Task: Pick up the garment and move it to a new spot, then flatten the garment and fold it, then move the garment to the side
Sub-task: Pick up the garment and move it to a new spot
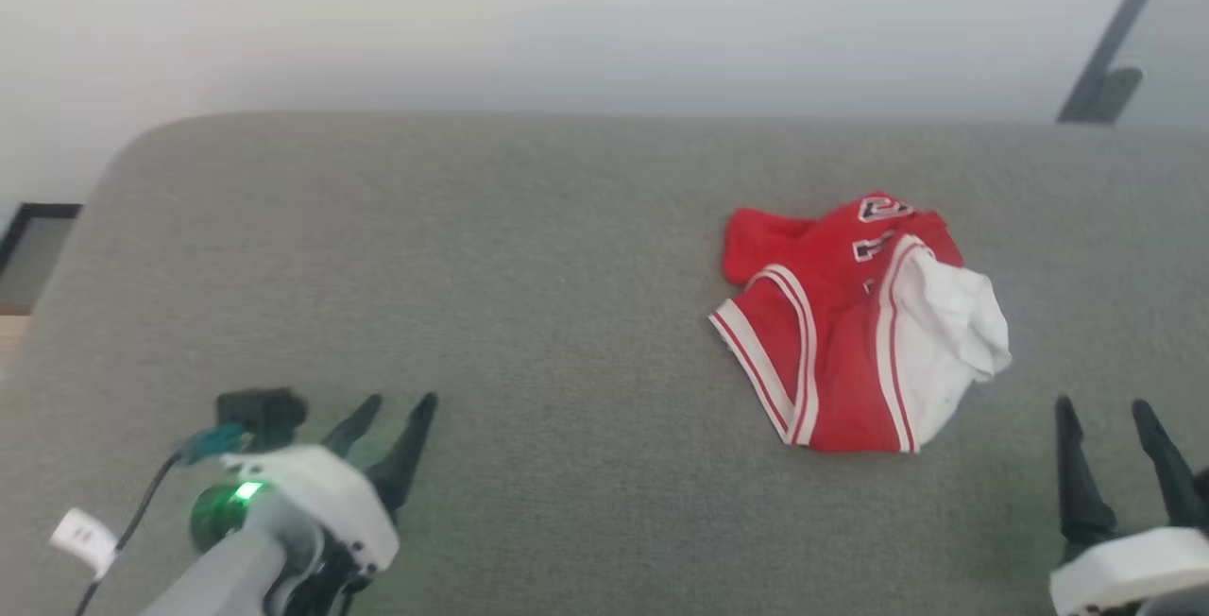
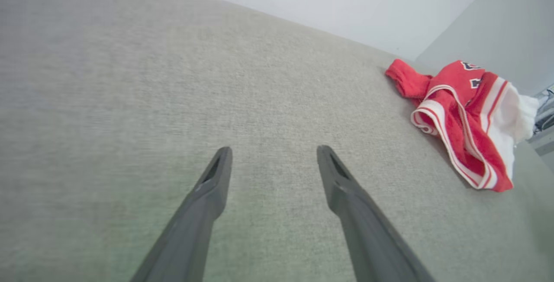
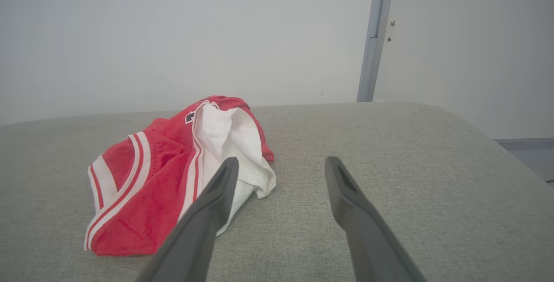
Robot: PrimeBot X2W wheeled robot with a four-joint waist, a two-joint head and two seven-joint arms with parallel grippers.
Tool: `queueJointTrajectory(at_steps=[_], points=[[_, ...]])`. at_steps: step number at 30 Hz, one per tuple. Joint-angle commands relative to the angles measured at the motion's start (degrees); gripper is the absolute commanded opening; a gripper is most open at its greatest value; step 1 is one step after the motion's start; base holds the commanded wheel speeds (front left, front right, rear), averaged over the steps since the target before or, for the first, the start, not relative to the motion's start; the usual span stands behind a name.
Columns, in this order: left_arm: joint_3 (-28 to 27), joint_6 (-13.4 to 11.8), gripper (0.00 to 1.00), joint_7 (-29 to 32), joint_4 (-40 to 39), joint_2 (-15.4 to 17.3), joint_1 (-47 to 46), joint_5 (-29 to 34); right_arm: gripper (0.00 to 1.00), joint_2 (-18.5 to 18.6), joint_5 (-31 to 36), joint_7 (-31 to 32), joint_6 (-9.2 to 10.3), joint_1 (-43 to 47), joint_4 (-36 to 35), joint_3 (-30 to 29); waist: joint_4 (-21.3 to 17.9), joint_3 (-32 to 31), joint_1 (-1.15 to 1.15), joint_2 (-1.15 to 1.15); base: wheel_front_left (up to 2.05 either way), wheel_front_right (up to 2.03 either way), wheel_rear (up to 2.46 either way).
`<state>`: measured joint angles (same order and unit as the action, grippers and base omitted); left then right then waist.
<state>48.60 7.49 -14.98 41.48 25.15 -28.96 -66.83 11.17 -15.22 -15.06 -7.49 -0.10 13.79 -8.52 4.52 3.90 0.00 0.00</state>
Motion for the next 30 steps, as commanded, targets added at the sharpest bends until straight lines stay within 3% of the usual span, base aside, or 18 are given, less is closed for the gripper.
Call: queueJointTrajectory(at_steps=[1, 7, 8, 9, 16, 23, 30], points=[[-4.32, -0.55, 1.0, -0.25, -1.58, 0.44, 3.64, 3.39, 1.0, 0.42, -0.21, -0.15, 0.0, 1.19, -0.28, -0.65, 1.9, -2.32, 0.0, 0.0, 0.0, 0.0, 0.0], [-21.16, -2.99, 1.0, -0.27, -11.19, 0.04, 15.07, 17.76, 1.0, 0.45, -0.49, -0.15, 0.0, 3.17, -1.6, -1.84, 1.78, -3.93, 0.0, 0.0, 0.0, 0.0, 0.0], [-26.15, -3.57, 1.0, -0.28, -15.03, -0.36, 18.66, 23.48, 1.0, 0.25, -0.44, -0.15, 0.0, 3.38, -1.93, -1.78, 1.5, -4.27, 0.0, 0.0, 0.0, 0.0, 0.0], [-26.15, -3.57, 1.0, -0.28, -15.03, -0.36, 18.66, 23.48, 1.0, 0.25, -0.44, -0.15, 0.0, 3.38, -1.93, -1.78, 1.5, -4.27, 0.0, 0.0, 0.0, 0.0, 0.0], [-41.06, -2.85, 1.0, -0.28, -27.62, -5.3, 27.31, 39.76, 1.0, -0.52, -0.16, -0.15, 0.0, 1.92, -4.61, -1.29, -0.06, -4.59, 0.0, 0.0, 0.0, 0.0, 0.0], [-47.79, -0.7, 1.0, -0.28, -31.5, -10.57, 31.59, 47.31, 1.0, -1.49, -0.02, -0.15, 0.0, 1.32, -5.79, -0.49, -1.06, -4.8, 0.0, 0.0, 0.0, 0.0, 0.0], [-49.6, -0.08, 1.0, -0.28, -30.72, -12.7, 32.12, 49.36, 1.0, -1.79, -0.1, -0.15, 0.0, 0.92, -5.08, 0.03, -1.22, -4.59, 0.0, 0.0, 0.0, 0.0, 0.0]])
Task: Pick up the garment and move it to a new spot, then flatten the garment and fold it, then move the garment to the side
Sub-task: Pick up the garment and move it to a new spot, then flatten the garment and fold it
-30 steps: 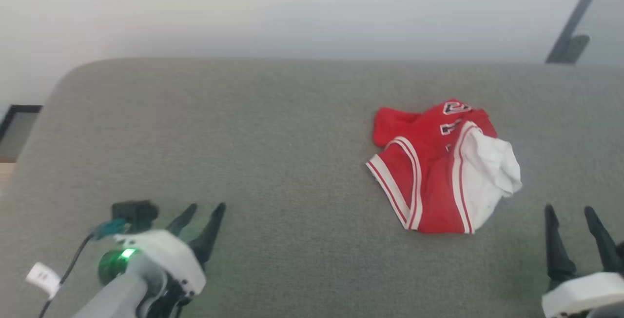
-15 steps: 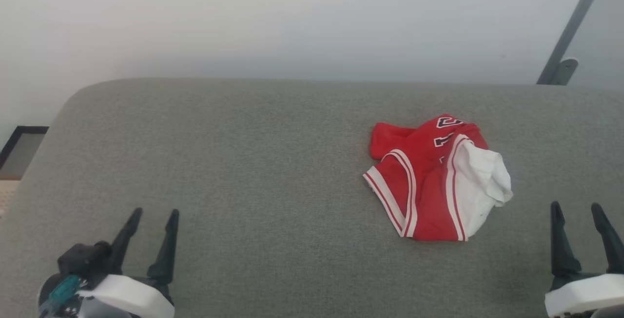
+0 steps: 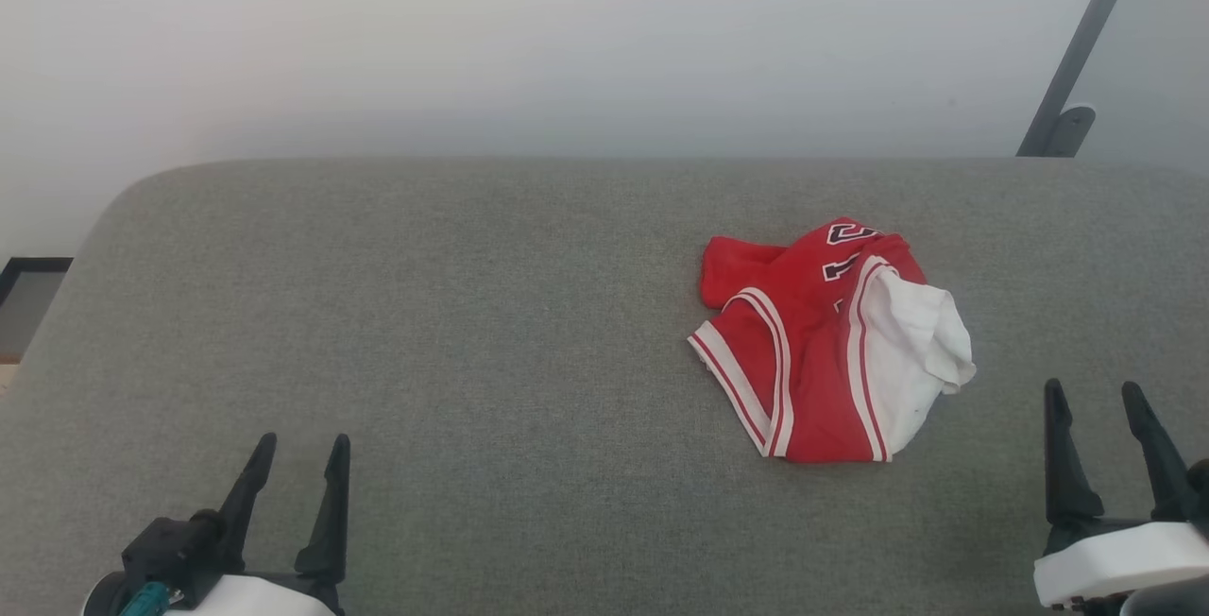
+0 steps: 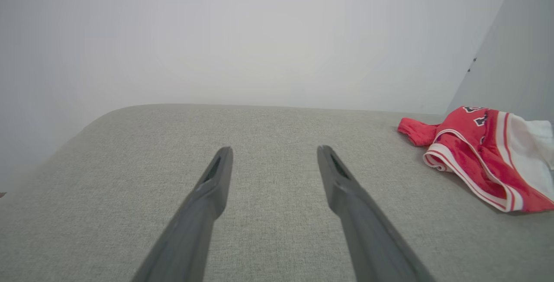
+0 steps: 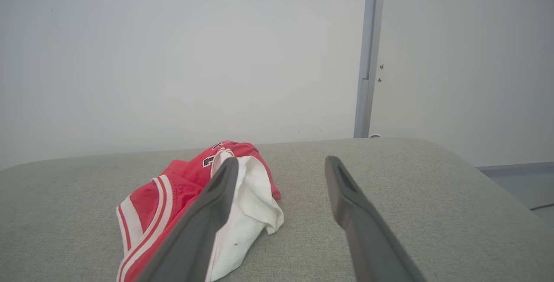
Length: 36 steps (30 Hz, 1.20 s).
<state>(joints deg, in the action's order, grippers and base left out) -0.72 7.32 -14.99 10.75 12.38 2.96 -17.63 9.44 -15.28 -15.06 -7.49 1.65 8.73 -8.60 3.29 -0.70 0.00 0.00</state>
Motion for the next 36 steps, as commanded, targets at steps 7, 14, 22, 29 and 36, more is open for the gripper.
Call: queueJointTrajectory(at_steps=[7, 14, 22, 29, 36], points=[[0.53, 0.2, 1.0, -0.27, -0.62, 0.09, -0.02, -0.56, 1.0, 0.24, -0.37, -0.15, 0.0, -1.17, 0.48, 0.52, 0.19, 0.13, 0.0, 0.0, 0.0, 0.0, 0.0], [1.22, 0.21, 1.0, -0.28, -0.83, -0.49, 0.04, -0.77, 1.0, 2.29, -0.06, 1.17, 0.0, -2.31, 2.62, 2.37, 0.63, 0.82, 0.0, 0.0, 0.0, 0.0, 0.0], [2.37, 0.21, 1.0, -0.28, -0.84, -1.88, -3.79, -0.98, 1.0, 13.62, -0.63, 19.09, 0.0, -10.56, 4.66, 10.64, 1.97, 7.38, 0.0, 0.0, 0.0, 0.0, 0.0], [4.12, 0.22, 1.0, -0.28, -0.29, -3.16, -7.55, -1.11, 1.0, 24.88, -9.69, 37.2, 0.01, -17.97, 2.93, 21.1, 3.15, 13.64, 0.0, 0.0, 0.0, 0.0, 0.0], [6.0, 0.21, 1.0, -0.28, 0.34, -4.64, -11.63, -1.41, 1.0, 32.63, -18.9, 47.26, 0.01, -26.13, 1.22, 30.42, 4.61, 18.89, 0.0, 0.0, 0.0, 0.0, 0.0]])
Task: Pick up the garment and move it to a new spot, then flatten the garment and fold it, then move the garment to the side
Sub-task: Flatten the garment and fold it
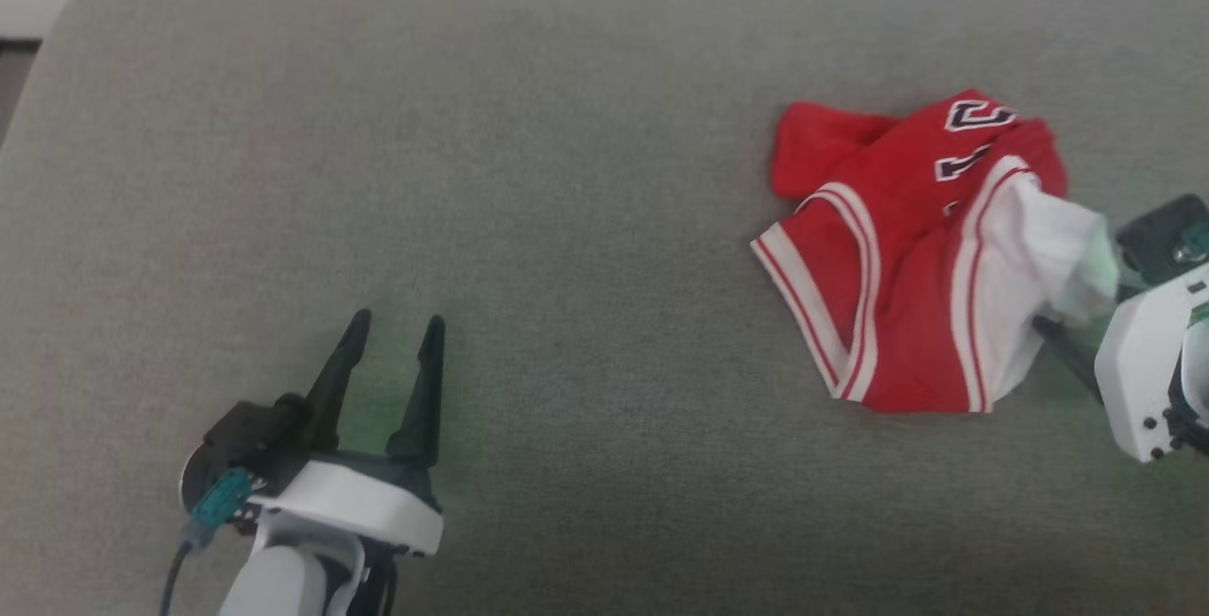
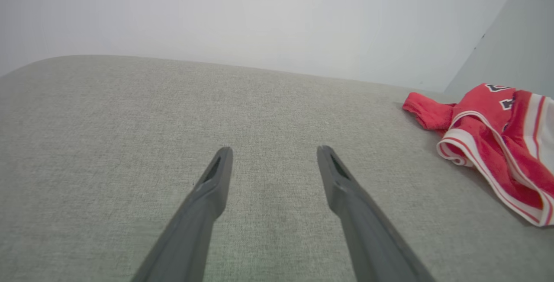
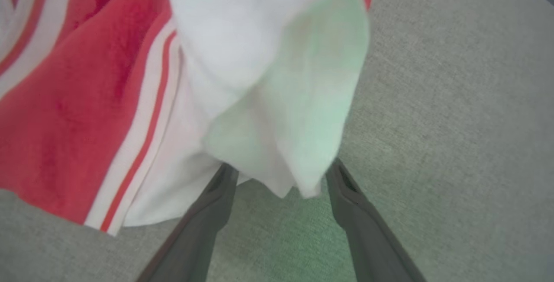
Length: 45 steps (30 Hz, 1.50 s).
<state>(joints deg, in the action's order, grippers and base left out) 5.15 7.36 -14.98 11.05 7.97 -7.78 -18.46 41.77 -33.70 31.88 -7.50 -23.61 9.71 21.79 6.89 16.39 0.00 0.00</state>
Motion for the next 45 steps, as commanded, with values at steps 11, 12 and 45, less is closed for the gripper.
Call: queueJointTrajectory(at_steps=[11, 12, 45], points=[[-0.05, 0.14, 1.0, -0.29, 0.87, -0.39, -2.32, -0.9, 0.0, 3.2, -5.67, -0.63, 0.05, -2.75, 1.69, 5.54, 0.6, 3.48, 0.0, 0.0, 0.0, 0.0, 0.0], [-0.14, 0.14, 1.0, -0.29, 0.93, -0.36, -2.09, -0.9, 0.0, 3.37, -5.98, -1.16, 0.05, -2.38, 1.77, 5.17, 0.15, 3.26, 0.0, 0.0, 0.0, 0.0, 0.0], [4.77, 0.15, 1.0, -0.29, 1.52, 7.35, -8.51, -2.64, 0.33, -1.89, 5.06, -11.95, 0.04, -1.71, 28.19, -34.63, -6.66, 7.83, 0.0, 0.0, 0.0, 0.0, 0.0]])
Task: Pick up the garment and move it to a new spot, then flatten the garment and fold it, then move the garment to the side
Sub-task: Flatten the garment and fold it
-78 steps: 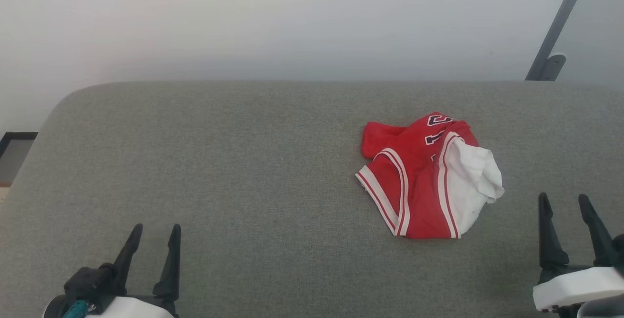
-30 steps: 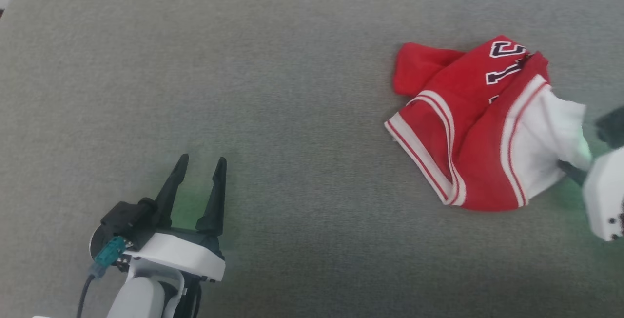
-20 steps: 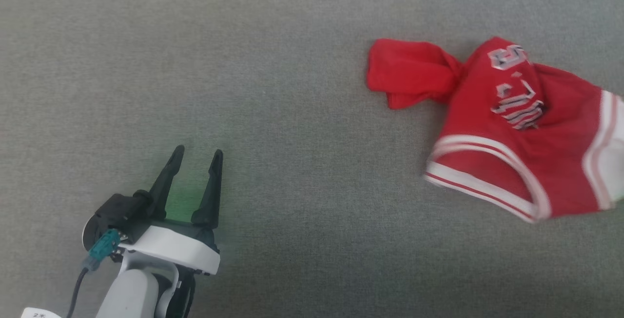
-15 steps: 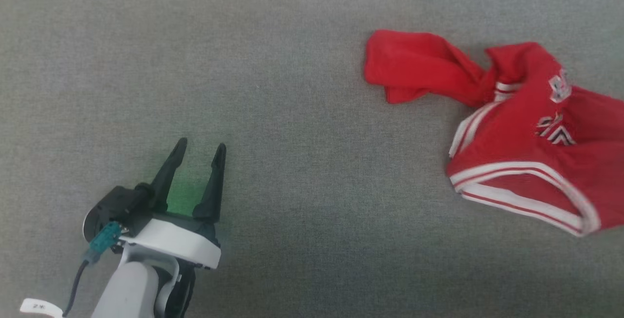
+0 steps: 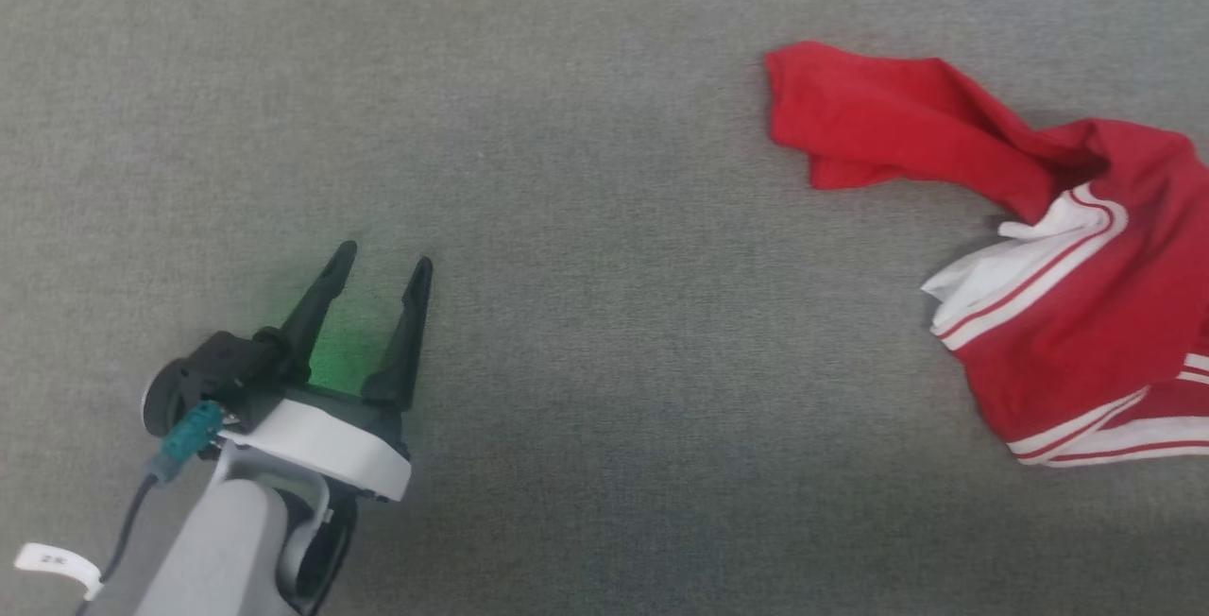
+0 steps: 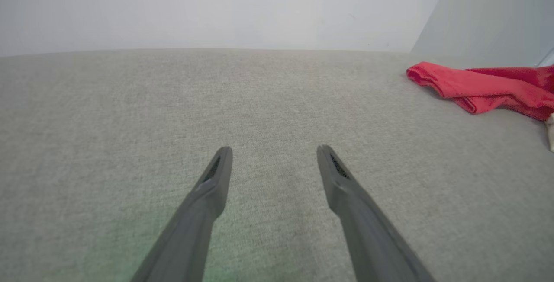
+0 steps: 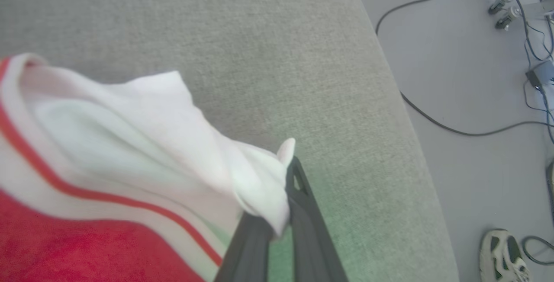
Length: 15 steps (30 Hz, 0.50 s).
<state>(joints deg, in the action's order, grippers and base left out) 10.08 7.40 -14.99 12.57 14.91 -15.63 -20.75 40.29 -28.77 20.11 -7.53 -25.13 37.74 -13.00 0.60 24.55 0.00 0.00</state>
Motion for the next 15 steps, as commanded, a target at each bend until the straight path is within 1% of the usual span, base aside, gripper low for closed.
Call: queueJointTrajectory(at_steps=[1, 2, 7, 10, 12, 15], points=[[0.17, 0.1, 1.0, -0.28, 0.11, 0.88, -1.02, -0.52, 0.77, -1.08, 0.95, -1.14, 0.08, -0.43, 0.48, 0.05, -0.77, -0.68, 0.0, 0.0, 0.0, 0.0, 0.0], [0.64, 0.1, 1.0, -0.28, 0.12, 1.36, -1.46, -0.78, 1.0, -1.67, 1.54, -2.12, 0.08, -0.54, 0.7, -0.05, -1.18, -1.11, 0.0, 0.0, 0.0, 0.0, 0.0], [5.88, 0.1, 1.0, -0.28, 0.1, 6.28, -4.95, -2.86, 1.0, -4.88, 2.89, -7.84, 0.08, 1.09, -0.16, -0.42, -3.79, -3.64, 0.0, 0.0, 0.0, 0.0, 0.0], [12.63, 0.1, 1.0, 0.96, 0.2, 10.2, -8.7, -5.67, 1.0, -6.36, 2.22, -12.21, 0.08, 2.54, -2.41, -0.55, -5.75, -4.96, 0.0, 0.0, 0.0, 0.0, 0.0], [18.14, 0.1, 1.0, 4.86, -0.53, 12.84, -11.89, -9.29, 1.0, -7.77, 0.94, -14.82, 0.07, 3.52, -4.74, -0.52, -7.32, -5.5, 0.0, 0.0, 0.0, 0.0, 0.0], [27.15, 0.1, 1.0, 13.9, -3.39, 16.14, -17.4, -16.79, 1.0, -10.21, -0.93, -17.88, 0.08, 5.06, -9.15, 0.65, -10.09, -5.91, 0.0, 0.0, 0.0, 0.0, 0.0]])
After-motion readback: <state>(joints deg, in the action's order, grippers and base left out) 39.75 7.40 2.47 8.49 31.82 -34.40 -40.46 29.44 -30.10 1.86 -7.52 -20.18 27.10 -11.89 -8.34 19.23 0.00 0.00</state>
